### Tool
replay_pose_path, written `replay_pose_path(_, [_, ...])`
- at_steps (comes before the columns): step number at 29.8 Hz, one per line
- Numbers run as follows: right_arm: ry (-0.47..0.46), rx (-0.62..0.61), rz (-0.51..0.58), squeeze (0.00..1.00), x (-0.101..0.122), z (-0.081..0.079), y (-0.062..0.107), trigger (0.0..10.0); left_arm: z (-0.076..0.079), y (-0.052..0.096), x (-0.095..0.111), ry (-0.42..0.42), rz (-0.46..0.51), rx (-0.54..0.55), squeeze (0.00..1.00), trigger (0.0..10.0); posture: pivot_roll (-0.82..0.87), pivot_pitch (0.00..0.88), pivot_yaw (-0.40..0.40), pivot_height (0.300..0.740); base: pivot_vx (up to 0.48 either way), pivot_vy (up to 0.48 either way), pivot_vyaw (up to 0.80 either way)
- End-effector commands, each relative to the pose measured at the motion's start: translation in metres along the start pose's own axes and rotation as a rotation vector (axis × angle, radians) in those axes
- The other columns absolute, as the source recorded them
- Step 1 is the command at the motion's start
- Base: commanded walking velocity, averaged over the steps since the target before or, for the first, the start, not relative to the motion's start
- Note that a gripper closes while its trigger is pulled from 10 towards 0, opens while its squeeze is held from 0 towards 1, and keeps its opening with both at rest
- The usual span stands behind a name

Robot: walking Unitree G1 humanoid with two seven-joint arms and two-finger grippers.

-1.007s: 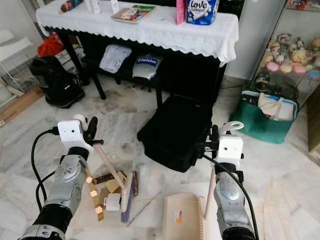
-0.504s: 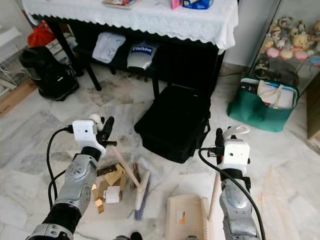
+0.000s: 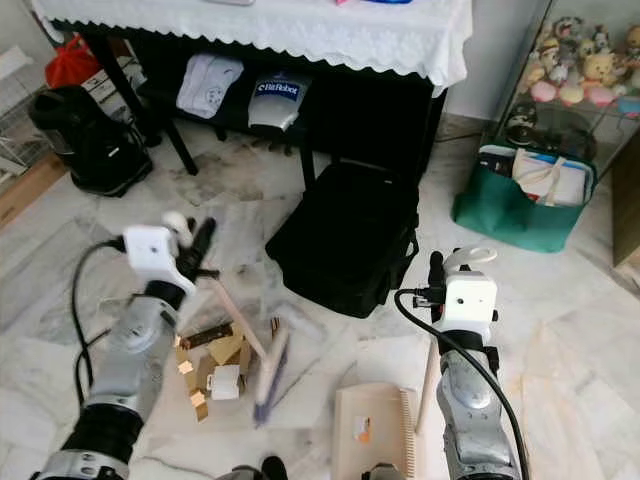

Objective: Sweep floor

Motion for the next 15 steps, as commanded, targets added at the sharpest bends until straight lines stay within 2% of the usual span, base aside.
replay_pose_path(1, [-0.015, 0.002, 0.006, 0.00, 0.001, -0.005, 0.002, 10.0, -0.006, -0.004, 0.019, -0.023, 0.059, 0.013, 0.00, 10.0, -0.09, 0.178, 0.137, 0.740, 0.000, 0.000, 0.00])
replay_pose_path(3, [-0.020, 0.002, 0.005, 0.00, 0.001, -0.007, 0.003, 10.0, -0.006, -0.005, 0.022, -0.023, 0.070, 0.011, 0.00, 10.0, -0.09, 0.180, 0.141, 0.740, 0.000, 0.000, 0.00])
replay_pose_path(6, [-0.027, 0.001, 0.002, 0.00, 0.000, -0.009, 0.004, 10.0, -0.003, -0.007, 0.016, -0.014, 0.056, 0.009, 0.00, 10.0, -0.09, 0.180, 0.148, 0.740, 0.000, 0.000, 0.00])
replay_pose_path(9, [-0.032, -0.004, 0.001, 0.00, -0.001, -0.010, 0.005, 10.0, 0.004, -0.009, 0.004, -0.004, 0.022, 0.002, 0.00, 10.0, -0.10, 0.187, 0.158, 0.740, 0.000, 0.000, 0.00])
replay_pose_path(15, [-0.022, -0.031, 0.003, 0.00, 0.000, 0.000, 0.011, 10.0, 0.013, -0.010, -0.024, 0.025, -0.063, 0.014, 0.00, 10.0, -0.12, 0.205, 0.177, 0.740, 0.000, 0.000, 0.00])
Point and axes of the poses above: a point about 5 cm out from each wrist's last joint towards the gripper, its own y axis pointing back from the gripper into the wrist, its own x axis along the axis of the wrist's last joint, z = x × y, the point moved 5 cm from there along -y, pointing out of the wrist towards the gripper, and after that the axes turned 4 degrees about -y, right-handed, at the moved point
